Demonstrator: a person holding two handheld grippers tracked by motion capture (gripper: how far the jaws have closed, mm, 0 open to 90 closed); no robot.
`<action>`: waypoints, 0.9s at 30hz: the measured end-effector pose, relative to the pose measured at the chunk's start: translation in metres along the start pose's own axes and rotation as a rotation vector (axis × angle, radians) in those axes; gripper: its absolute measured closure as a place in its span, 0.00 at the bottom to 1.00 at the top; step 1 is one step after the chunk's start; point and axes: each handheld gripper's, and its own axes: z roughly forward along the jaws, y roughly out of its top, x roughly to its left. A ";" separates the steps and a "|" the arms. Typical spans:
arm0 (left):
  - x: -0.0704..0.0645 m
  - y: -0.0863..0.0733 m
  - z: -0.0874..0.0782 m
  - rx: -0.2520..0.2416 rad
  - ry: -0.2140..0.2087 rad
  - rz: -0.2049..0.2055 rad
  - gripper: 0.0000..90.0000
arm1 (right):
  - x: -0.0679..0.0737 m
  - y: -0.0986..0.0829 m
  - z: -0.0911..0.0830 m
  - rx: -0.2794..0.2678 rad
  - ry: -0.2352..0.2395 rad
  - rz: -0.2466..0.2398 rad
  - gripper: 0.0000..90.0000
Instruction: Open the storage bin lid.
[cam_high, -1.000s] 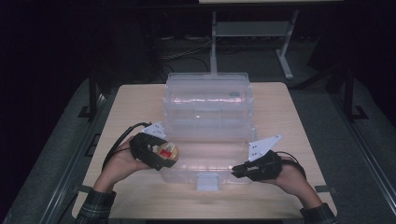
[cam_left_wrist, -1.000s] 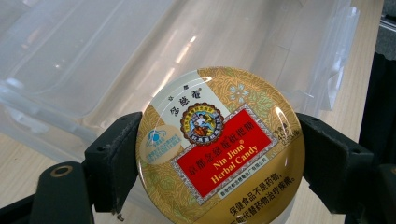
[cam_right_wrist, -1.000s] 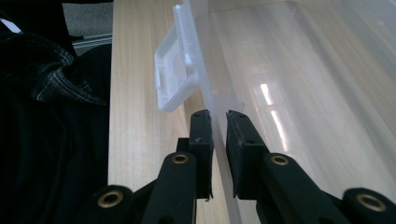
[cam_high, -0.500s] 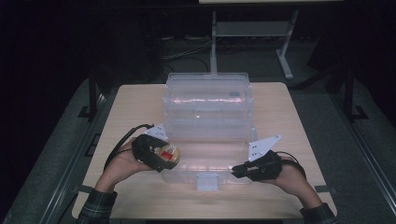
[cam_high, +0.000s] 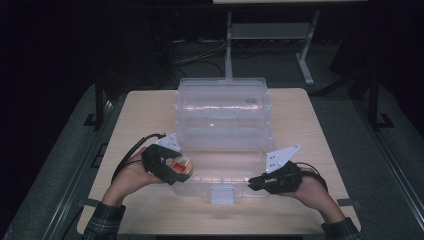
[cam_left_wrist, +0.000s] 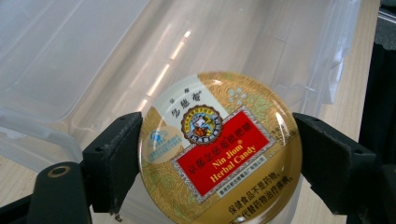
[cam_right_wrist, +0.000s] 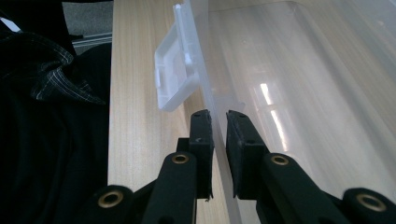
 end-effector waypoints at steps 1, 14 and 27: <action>0.000 0.000 -0.001 -0.012 -0.002 -0.001 0.21 | 0.000 0.000 0.000 0.000 0.000 0.001 0.90; 0.003 -0.004 -0.012 -0.047 0.016 -0.015 0.22 | 0.000 0.000 0.000 0.004 0.001 0.004 0.90; 0.005 -0.011 -0.022 -0.064 0.039 -0.034 0.22 | -0.001 0.000 0.000 0.004 0.004 0.001 0.90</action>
